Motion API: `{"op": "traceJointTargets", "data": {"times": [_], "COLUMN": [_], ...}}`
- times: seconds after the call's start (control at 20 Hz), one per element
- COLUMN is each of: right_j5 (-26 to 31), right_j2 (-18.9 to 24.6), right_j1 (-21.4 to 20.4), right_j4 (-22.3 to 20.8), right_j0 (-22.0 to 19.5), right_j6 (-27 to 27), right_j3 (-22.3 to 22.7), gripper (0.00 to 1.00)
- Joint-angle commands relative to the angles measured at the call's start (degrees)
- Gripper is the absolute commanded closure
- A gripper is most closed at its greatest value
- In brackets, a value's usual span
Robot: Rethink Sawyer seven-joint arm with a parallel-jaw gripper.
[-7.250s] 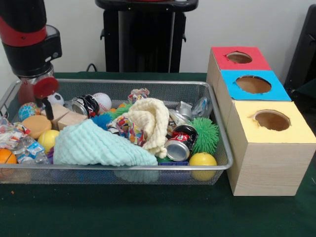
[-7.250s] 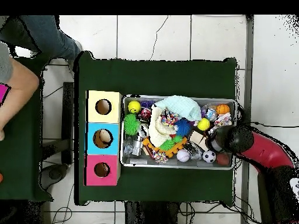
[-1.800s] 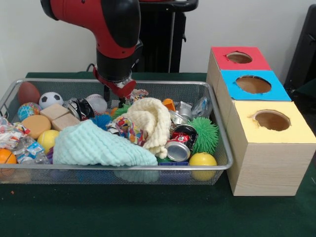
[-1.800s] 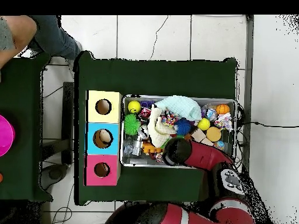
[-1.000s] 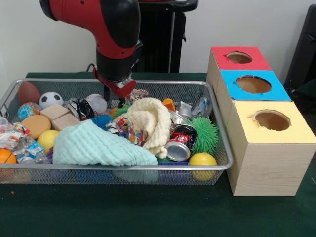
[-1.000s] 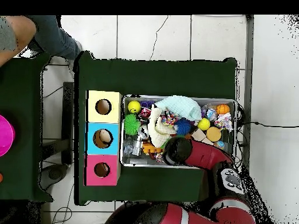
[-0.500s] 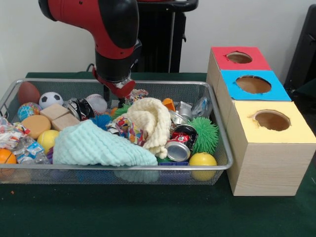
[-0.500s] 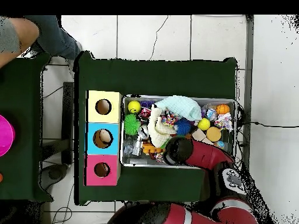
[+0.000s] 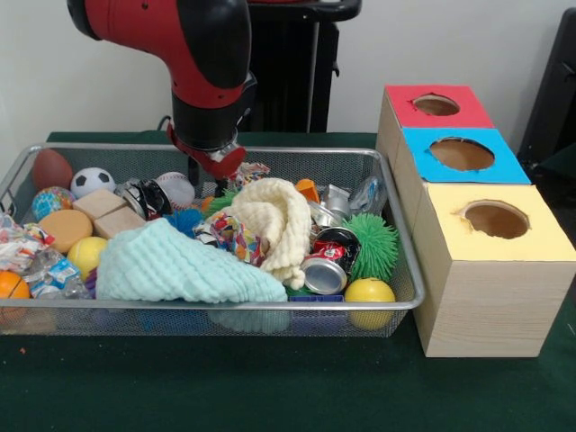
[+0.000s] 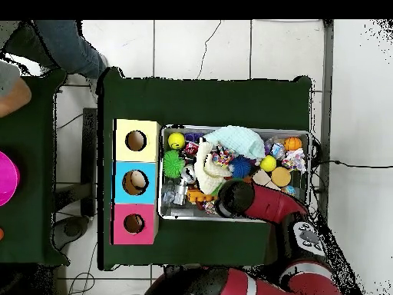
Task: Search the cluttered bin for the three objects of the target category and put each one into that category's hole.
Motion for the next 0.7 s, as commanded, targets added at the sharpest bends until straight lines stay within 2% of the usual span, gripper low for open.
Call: {"op": "traceJointTargets", "data": {"times": [0.05,0.3,0.5,0.7], "right_j5": [-8.3,-4.7,-4.7,-1.4], "right_j2": [6.8,9.6,8.4,8.9], "right_j1": [12.3,14.8,15.0,14.9], "right_j4": [-4.2,-3.2,-4.3,-3.7], "right_j0": [-6.4,-8.7,-6.7,-6.4], "right_j6": [-4.7,-5.4,-1.4,-0.3], "right_j3": [-12.2,-15.7,-18.3,-20.0], "gripper": [0.00,0.00,0.00,0.00]}}
